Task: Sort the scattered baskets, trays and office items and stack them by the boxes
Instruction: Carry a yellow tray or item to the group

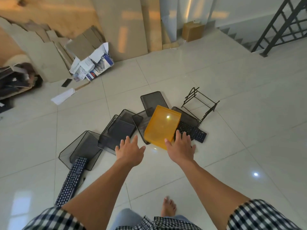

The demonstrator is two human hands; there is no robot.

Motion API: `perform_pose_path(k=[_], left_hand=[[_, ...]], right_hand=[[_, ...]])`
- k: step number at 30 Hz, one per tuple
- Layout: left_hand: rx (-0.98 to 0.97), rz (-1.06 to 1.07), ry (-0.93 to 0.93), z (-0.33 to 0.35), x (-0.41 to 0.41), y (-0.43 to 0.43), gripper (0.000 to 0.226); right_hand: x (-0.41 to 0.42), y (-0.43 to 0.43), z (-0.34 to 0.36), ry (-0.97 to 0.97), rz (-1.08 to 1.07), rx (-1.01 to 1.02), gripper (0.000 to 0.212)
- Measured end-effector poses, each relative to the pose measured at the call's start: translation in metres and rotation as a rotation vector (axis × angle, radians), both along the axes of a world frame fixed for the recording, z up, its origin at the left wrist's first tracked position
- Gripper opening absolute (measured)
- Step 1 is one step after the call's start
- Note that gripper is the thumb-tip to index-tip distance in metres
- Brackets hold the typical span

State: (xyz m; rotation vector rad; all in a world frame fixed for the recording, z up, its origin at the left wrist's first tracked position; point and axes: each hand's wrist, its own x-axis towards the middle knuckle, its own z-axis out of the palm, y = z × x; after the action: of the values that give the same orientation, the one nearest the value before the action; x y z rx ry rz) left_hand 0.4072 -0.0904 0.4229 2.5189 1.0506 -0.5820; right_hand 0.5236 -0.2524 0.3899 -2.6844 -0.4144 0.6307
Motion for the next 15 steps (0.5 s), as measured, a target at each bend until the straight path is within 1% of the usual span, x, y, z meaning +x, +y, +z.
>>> perform_pose_path(k=[7, 12, 15], left_hand=[[-0.02, -0.048, 0.008, -0.018, 0.093, 0.051, 0.071], [-0.034, -0.138, 0.047, -0.045, 0.164, 0.098, 0.072], [-0.052, -0.201, 0.064, -0.063, 0.203, 0.132, 0.073]], right_hand=[[0.081, 0.047, -0.017, 0.033, -0.069, -0.002, 0.079], [0.135, 0.078, -0.035, 0.078, -0.19, -0.022, 0.081], [0.167, 0.097, -0.051, 0.137, -0.297, -0.044, 0.082]])
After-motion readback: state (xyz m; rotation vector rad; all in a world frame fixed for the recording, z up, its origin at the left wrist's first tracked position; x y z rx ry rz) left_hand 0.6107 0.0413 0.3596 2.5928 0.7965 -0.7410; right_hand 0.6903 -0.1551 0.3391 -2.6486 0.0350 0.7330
